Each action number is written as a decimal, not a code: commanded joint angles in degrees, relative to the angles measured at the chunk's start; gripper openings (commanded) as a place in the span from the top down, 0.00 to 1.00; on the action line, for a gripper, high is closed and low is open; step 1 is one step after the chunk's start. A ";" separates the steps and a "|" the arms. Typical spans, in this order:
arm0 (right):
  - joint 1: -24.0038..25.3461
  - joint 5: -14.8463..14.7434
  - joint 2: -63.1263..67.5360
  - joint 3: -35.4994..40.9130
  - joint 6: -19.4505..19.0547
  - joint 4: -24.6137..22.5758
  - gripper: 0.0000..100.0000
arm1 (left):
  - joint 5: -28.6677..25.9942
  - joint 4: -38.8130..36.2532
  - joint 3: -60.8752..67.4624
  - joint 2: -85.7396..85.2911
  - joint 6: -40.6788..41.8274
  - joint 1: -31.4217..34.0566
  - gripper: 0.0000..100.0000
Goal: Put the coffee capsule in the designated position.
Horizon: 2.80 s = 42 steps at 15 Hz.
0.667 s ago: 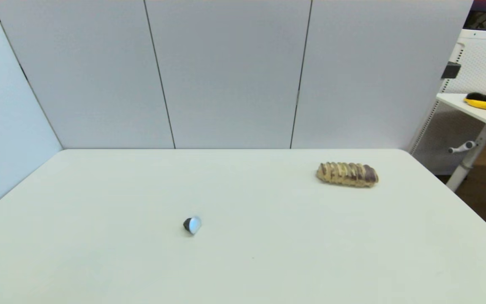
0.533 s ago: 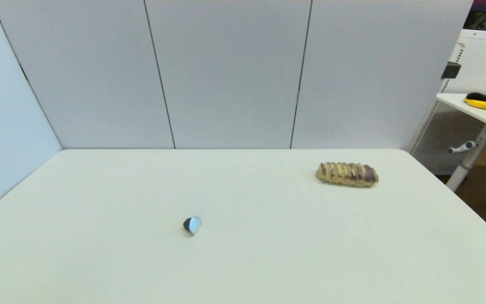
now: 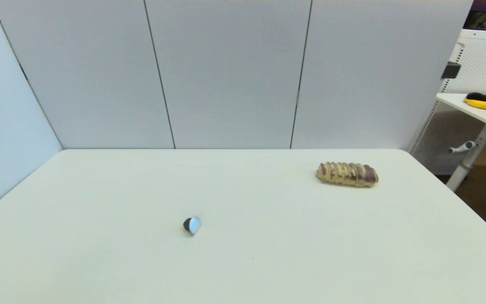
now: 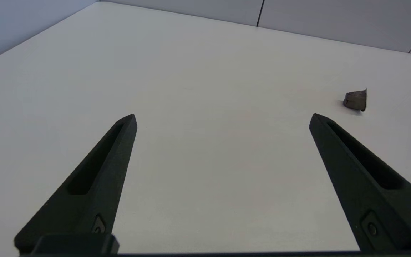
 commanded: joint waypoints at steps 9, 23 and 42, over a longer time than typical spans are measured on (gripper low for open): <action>22.25 4.19 51.64 -59.55 -0.53 0.48 0.00 | 0.04 -0.06 0.00 0.07 -0.07 0.02 0.00; 38.95 31.17 93.12 -78.63 -9.67 0.30 0.00 | 0.04 0.02 0.00 0.07 -0.07 0.02 0.00; 46.25 18.60 113.69 -61.84 -16.88 -27.65 0.00 | 0.04 0.02 0.00 0.07 -0.07 0.02 0.00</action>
